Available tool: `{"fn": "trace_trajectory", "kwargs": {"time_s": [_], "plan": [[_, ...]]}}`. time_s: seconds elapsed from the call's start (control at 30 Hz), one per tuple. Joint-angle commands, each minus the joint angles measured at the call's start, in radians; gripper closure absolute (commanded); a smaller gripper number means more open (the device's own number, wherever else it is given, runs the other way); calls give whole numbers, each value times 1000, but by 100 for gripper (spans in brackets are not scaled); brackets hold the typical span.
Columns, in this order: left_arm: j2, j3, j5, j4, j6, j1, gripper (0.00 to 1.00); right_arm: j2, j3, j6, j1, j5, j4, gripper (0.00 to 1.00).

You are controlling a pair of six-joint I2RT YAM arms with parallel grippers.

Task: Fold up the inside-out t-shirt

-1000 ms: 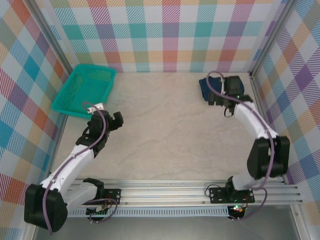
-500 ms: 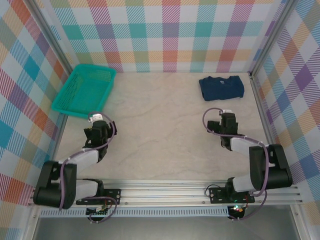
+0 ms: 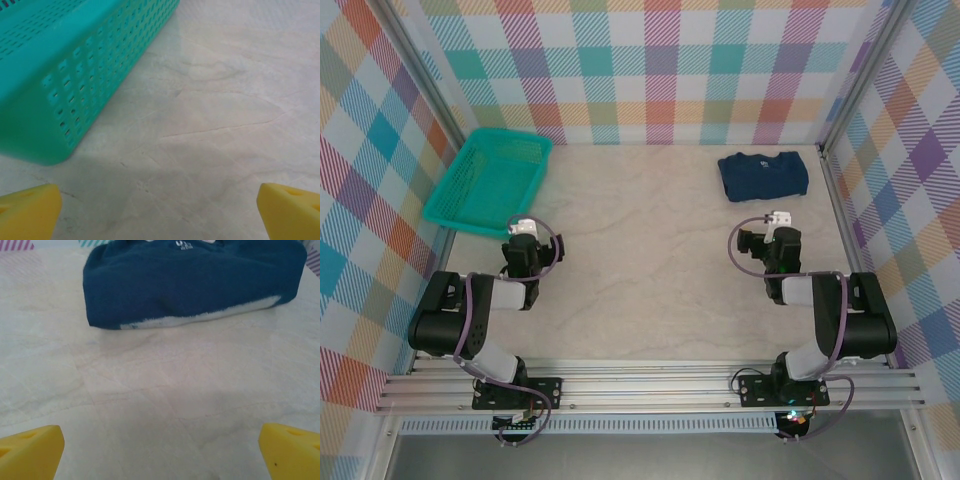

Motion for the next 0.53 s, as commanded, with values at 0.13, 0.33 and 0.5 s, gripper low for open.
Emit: {"fn": "trace_trajectory", "kwargs": {"time_s": [0.13,0.33,0.5], "plan": [[2,-1,25,61,21,7,0,7,-11,9,-6,-45,93,0],[3,0,22,61,23,4,0,8,-9,9,-5,-45,90,0],[4,0,18,60,27,0,0,7,-10,10,-6,-48,90,0]]}}
